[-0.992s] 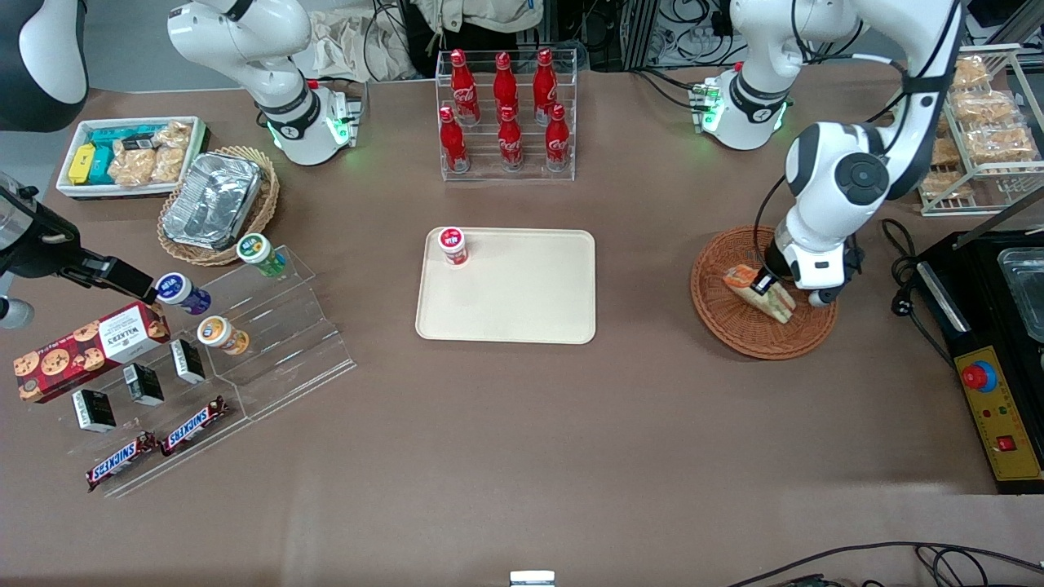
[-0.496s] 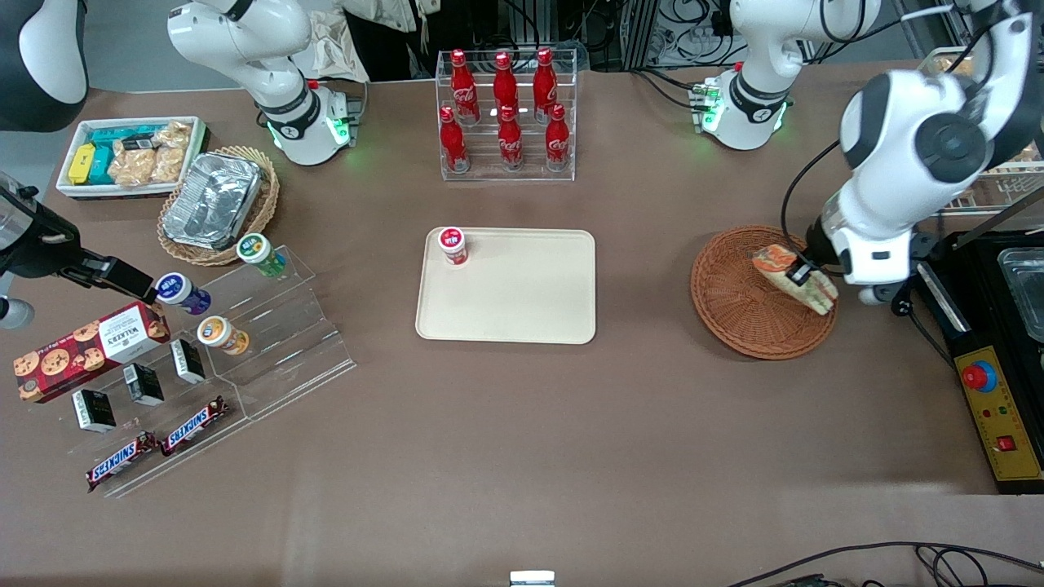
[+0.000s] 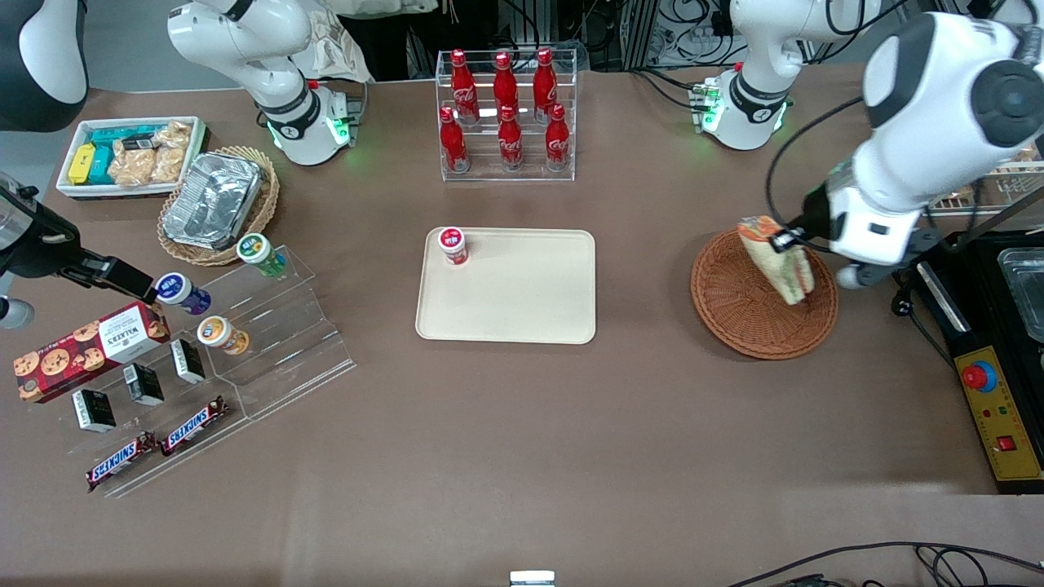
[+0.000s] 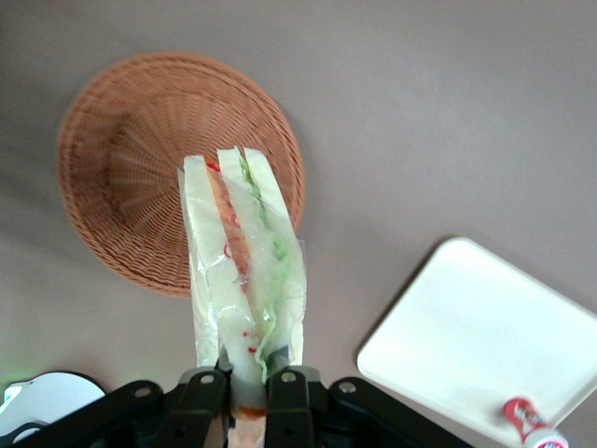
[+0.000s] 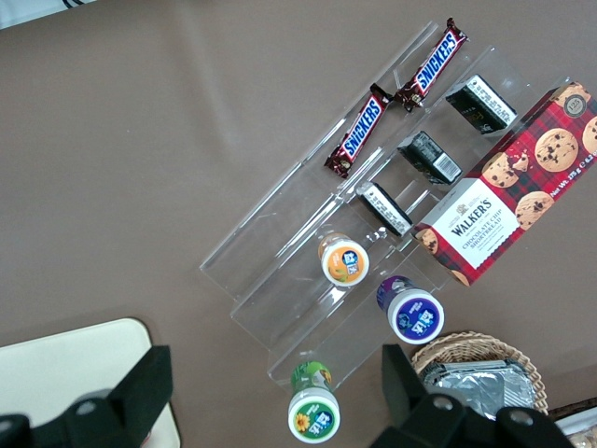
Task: Place sandwich from basket to tray
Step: 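Lift the sandwich up out of the basket with the left gripper, then carry the sandwich over to the cream tray with the left gripper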
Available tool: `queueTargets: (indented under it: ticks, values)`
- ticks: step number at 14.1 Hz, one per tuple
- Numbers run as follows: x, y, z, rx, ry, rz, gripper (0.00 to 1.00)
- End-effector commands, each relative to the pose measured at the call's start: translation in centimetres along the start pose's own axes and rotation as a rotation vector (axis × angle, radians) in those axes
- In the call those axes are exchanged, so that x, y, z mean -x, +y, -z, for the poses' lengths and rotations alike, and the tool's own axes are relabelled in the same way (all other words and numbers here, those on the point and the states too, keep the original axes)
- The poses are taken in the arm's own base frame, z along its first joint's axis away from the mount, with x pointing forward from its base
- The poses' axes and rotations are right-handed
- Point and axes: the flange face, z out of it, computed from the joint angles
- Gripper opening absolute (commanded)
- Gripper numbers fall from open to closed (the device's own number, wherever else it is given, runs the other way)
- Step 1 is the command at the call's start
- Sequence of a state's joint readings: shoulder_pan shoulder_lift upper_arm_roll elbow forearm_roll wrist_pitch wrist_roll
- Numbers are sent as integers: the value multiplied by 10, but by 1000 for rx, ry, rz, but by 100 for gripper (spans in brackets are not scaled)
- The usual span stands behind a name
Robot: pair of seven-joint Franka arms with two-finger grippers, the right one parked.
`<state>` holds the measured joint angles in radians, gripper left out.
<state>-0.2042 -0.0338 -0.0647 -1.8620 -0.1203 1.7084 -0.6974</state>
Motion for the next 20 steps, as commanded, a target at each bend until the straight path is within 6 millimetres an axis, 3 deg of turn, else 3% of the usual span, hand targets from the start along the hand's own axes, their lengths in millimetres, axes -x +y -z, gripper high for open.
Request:
queueTargets:
  ticks: [1, 4, 8, 10, 18, 20]
  values:
    - [25, 44, -18, -51, -27, -120, 0]
    - [43, 73, -38, -62, -50, -235, 0]
    - [86, 125, -39, -18, -55, -300, 0]
    - [93, 138, -42, 18, -19, -344, 0]
    - [142, 218, -135, 50, 19, -614, 0]
    - [141, 228, -165, 52, 15, -621, 0]
